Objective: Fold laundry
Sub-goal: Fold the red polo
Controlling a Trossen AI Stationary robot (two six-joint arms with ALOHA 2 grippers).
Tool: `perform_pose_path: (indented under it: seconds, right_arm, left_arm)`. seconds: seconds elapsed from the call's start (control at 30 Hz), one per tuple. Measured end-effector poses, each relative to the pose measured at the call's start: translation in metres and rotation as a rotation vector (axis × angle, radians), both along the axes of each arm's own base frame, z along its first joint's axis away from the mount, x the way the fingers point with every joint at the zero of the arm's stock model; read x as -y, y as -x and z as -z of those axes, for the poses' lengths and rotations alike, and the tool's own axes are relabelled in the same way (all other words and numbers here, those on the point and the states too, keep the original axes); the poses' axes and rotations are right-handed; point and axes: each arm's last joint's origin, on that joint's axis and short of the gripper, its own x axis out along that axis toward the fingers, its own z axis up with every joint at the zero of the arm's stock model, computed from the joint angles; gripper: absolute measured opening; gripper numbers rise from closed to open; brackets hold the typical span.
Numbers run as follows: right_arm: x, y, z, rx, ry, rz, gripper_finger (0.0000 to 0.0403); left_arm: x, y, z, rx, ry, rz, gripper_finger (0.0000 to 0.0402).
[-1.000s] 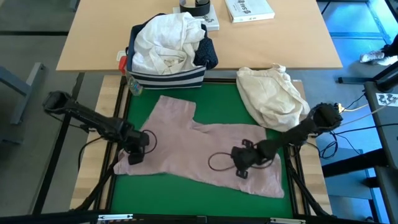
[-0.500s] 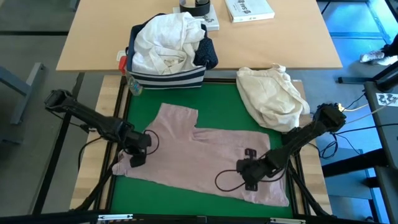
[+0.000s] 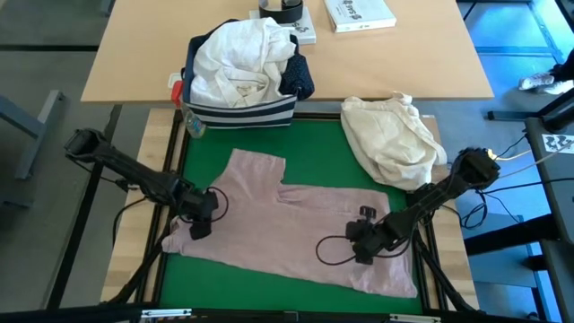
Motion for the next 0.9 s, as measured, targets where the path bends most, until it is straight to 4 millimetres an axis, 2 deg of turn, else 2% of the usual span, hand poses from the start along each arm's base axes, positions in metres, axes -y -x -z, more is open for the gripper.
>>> perform_pose_path:
  seconds: [0.1, 0.23, 0.3, 0.43, 0.57, 0.63, 0.8, 0.9]
  right_arm:
    - [0.002, 0.004, 0.003, -0.038, -0.012, -0.003, 0.0127]
    - [0.003, 0.002, -0.005, -0.063, -0.035, -0.011, 0.0127]
    - [0.005, -0.002, -0.017, -0.072, -0.049, -0.024, 0.0127]
    - [0.016, -0.021, -0.061, 0.038, -0.071, -0.044, 0.0127]
    - [0.043, -0.043, -0.096, 0.198, -0.048, 0.023, 0.0127]
    - [0.063, -0.056, -0.109, 0.273, -0.028, 0.085, 0.0127]
    - [0.117, -0.088, -0.119, 0.479, -0.092, 0.337, 0.0127]
    - [0.146, -0.104, -0.116, 0.566, -0.151, 0.469, 0.0127]
  left_arm:
    - [-0.001, 0.007, 0.011, -0.045, 0.050, 0.017, 0.0140]
    - [0.000, 0.008, 0.008, -0.079, 0.125, 0.022, 0.0140]
    - [-0.001, 0.005, 0.000, -0.082, 0.149, 0.011, 0.0140]
    - [-0.003, -0.013, -0.034, 0.062, 0.188, 0.001, 0.0140]
    - [-0.014, -0.024, -0.064, 0.173, 0.166, -0.009, 0.0146]
    - [-0.024, -0.025, -0.072, 0.191, 0.126, -0.026, 0.0159]
    - [-0.057, -0.030, -0.079, 0.267, -0.005, -0.092, 0.0211]
    - [-0.082, -0.030, -0.078, 0.273, -0.128, -0.171, 0.0230]
